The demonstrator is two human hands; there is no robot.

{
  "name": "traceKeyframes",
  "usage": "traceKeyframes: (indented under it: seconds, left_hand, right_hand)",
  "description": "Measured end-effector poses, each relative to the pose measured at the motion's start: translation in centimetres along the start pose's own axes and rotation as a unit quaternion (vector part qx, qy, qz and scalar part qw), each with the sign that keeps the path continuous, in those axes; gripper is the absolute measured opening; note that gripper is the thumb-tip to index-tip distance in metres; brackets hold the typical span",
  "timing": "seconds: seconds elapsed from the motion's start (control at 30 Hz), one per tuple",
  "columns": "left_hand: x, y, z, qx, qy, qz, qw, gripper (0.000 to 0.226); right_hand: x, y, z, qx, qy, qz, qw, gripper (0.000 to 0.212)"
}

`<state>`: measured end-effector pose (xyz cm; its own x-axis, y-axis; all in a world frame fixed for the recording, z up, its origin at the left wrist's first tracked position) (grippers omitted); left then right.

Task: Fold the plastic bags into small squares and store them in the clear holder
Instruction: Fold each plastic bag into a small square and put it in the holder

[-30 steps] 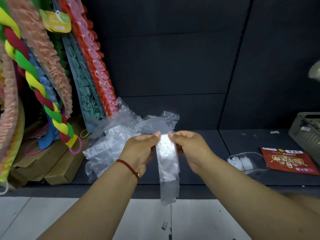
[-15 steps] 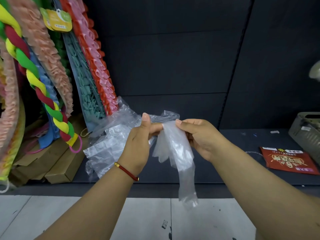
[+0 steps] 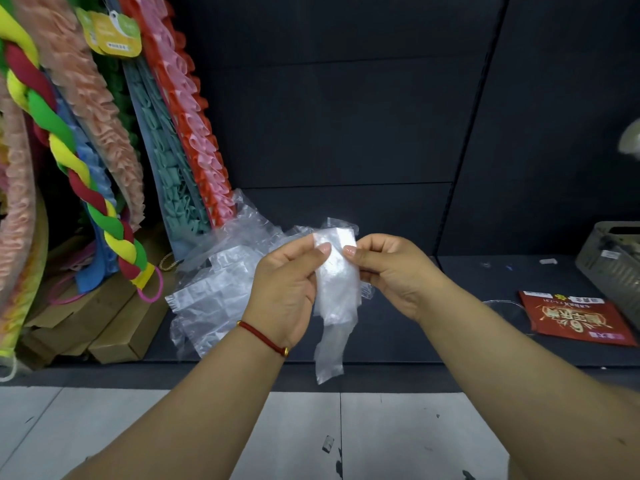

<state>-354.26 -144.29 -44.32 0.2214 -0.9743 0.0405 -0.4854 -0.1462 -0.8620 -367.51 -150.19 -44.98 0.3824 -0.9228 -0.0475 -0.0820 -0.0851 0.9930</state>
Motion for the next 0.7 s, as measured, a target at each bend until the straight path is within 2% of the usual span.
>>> traceKeyframes:
  seconds: [0.2,0.43,0.53,0.6,0.7]
  left_hand:
    - [0.3,-0.1,0.0,0.053,0.011,-0.046,0.998,0.034]
    - [0.6,0.2,0.1,0.075,-0.039,-0.038,0.996,0.03]
    - [0.5,1.2,0.3,0.184,-0.021,0.021,0.982,0.004]
    - [0.3,1.7,0.5,0.265,-0.016,0.025,0.964,0.017]
    - [0.4,1.2,0.6,0.273,-0.041,0.008,0.961,0.021]
  right_hand:
    - [0.1,0.1,-0.1,-0.006,-0.02,0.019,1.0,0.012]
    - [-0.1,0.5,-0.1,0.028,-0.083,0.06,0.994,0.024]
    - [0.0,0.8,0.7,0.037,-0.123,0.089,0.988,0.027]
    - [0.1,0.8,1.1,0.021,-0.138,0.091,0.986,0.028]
    - [0.2,0.6,1.1,0.021,-0.118,0.063,0.991,0.024]
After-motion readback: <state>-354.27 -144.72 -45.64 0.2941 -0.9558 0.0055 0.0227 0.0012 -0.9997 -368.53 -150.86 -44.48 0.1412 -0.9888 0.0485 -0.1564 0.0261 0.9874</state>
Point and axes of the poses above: each hand's wrist, its own x-axis towards the middle knuckle, its own z-axis out of the back of the hand, y = z × x, the point moved 3 cm from there along x, towards the middle knuckle, and after that the axes turned 3 degrees about -x, right-handed, at the moved point
